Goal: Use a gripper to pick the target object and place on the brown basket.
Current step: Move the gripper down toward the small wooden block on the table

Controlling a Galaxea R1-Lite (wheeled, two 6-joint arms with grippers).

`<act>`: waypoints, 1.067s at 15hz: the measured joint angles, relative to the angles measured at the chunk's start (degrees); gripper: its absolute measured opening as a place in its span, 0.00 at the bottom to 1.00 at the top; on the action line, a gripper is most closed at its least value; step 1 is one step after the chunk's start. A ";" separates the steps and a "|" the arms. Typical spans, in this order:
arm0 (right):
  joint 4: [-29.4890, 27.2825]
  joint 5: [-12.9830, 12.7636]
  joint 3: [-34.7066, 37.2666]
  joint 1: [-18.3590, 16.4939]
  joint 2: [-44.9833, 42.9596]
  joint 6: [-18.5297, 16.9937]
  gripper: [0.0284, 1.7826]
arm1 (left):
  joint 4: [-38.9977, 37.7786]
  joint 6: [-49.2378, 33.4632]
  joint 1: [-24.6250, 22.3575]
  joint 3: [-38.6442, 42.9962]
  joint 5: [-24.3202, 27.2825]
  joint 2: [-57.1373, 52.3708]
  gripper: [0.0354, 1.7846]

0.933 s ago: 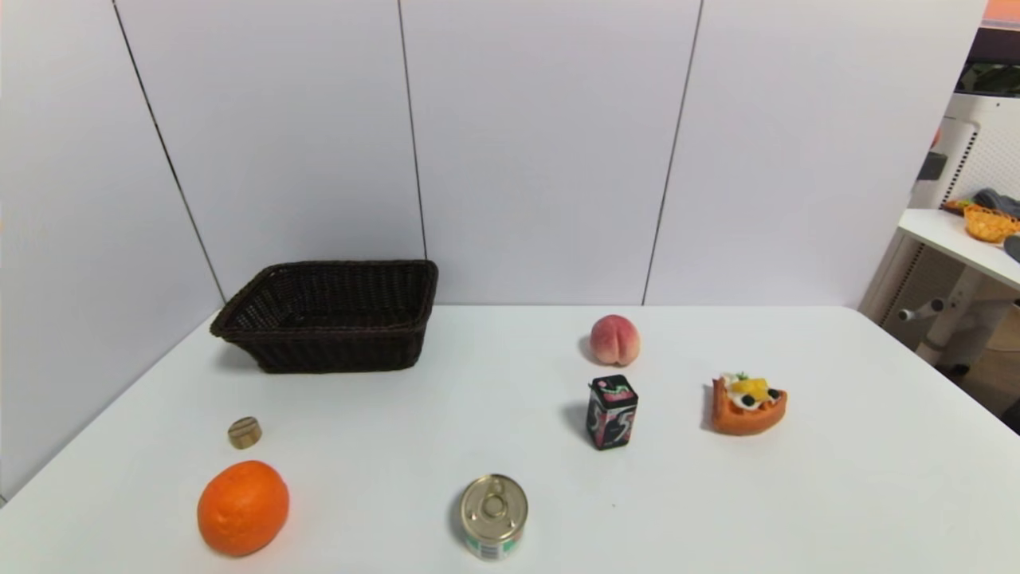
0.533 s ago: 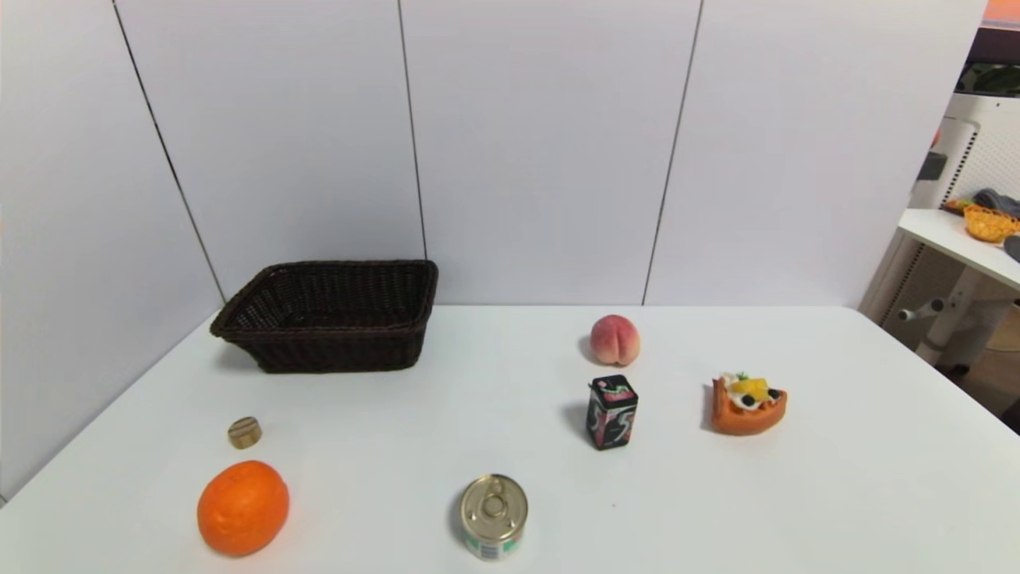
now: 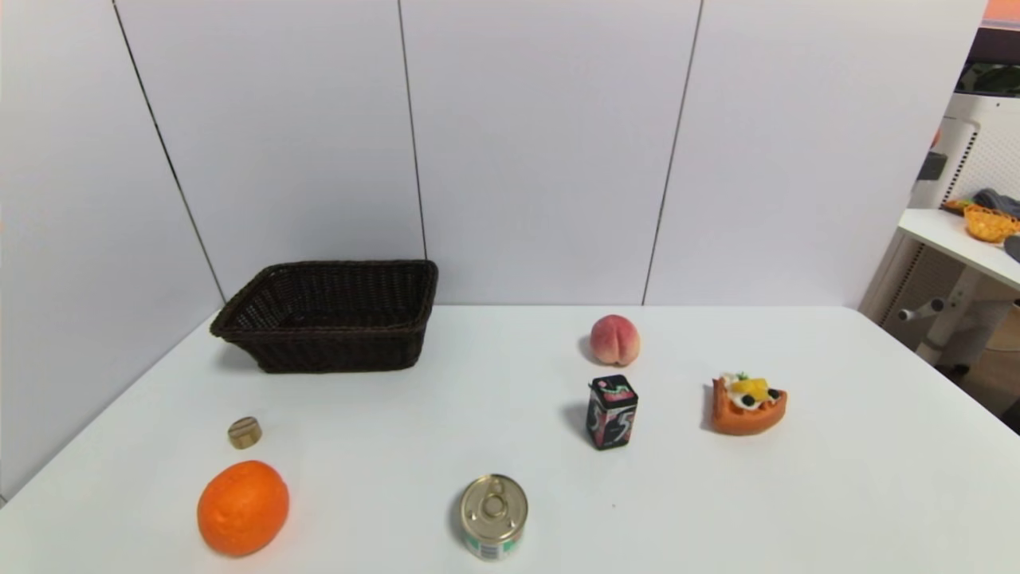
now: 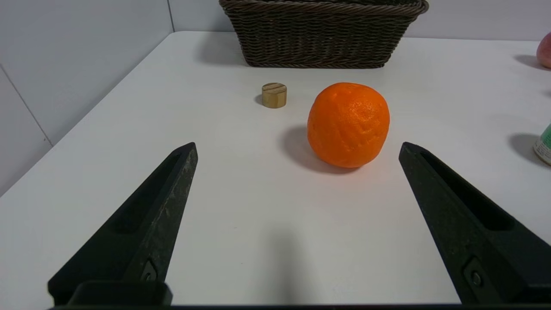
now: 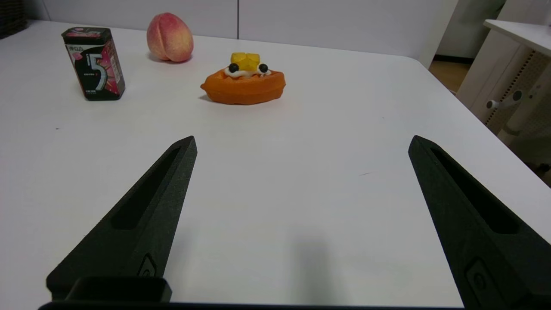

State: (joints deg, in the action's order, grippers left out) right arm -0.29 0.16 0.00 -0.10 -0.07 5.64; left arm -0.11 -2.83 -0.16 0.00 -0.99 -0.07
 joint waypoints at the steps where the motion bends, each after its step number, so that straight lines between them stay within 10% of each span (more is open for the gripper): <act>1: -0.01 -0.02 0.00 0.00 0.00 0.02 0.95 | 0.00 -0.17 -0.02 0.00 -0.02 0.00 0.94; 10: -0.04 -0.02 0.00 0.00 0.00 0.02 0.95 | 0.16 1.38 -0.05 -2.65 0.02 2.60 0.94; 16: -0.04 -0.02 0.00 0.00 0.00 0.00 0.95 | 5.45 3.84 -0.06 -36.29 0.05 26.86 0.94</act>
State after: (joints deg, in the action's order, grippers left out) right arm -0.33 0.13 0.00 -0.10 -0.07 5.64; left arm 5.34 1.01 -0.22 -36.29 -0.94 26.78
